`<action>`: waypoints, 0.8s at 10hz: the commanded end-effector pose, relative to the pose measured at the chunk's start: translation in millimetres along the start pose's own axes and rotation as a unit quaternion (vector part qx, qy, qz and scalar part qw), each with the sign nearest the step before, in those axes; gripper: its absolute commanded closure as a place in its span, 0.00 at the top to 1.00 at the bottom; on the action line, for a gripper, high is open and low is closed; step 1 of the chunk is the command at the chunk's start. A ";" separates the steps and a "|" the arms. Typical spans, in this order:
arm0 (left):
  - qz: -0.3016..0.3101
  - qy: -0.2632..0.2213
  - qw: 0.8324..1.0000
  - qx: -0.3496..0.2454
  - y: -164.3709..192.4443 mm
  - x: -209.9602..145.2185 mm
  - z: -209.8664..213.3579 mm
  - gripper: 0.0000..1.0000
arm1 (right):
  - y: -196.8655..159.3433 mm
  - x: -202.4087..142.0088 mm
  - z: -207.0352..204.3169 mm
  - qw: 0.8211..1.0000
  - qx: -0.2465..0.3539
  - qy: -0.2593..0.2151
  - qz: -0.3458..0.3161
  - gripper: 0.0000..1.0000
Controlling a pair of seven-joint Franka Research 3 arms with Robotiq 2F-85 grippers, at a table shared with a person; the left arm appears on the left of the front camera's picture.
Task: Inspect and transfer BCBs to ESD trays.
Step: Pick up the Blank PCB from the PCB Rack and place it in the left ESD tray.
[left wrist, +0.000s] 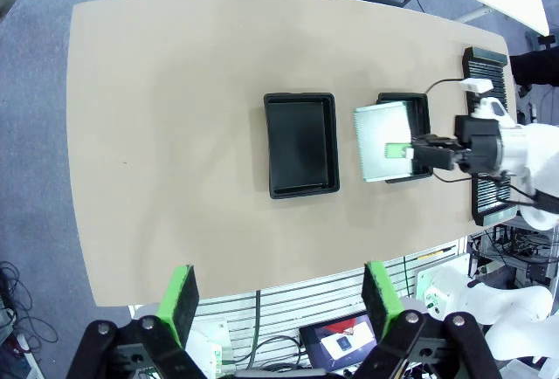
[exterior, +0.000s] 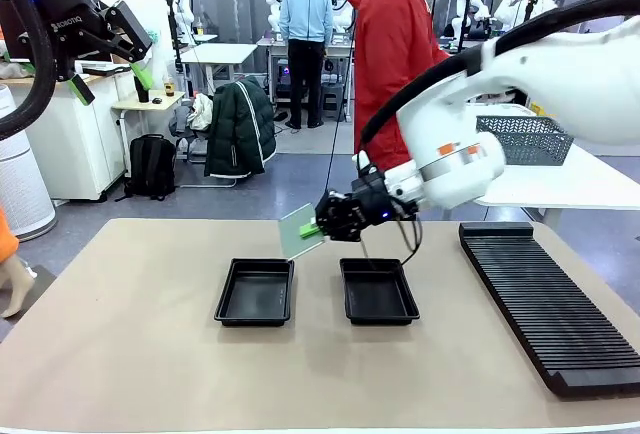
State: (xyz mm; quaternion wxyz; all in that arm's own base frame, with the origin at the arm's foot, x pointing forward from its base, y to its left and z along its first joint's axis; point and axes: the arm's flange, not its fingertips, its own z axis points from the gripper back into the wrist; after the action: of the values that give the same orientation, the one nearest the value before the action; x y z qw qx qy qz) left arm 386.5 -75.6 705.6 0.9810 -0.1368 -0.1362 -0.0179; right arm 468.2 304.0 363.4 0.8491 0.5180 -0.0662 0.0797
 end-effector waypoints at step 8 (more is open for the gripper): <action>0.002 -0.001 1.000 -0.001 1.3 -1.3 -0.1 1.00 | -29.1 -28.8 -115.0 0.995 -0.012 -0.065 -0.073 0.03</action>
State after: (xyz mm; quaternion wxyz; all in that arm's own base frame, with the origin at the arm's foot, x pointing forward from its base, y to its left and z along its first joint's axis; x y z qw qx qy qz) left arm 386.5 -75.6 705.6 0.9810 -0.1368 -0.1362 -0.0178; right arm 446.2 382.0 287.0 0.8518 0.5197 -0.0663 -0.0019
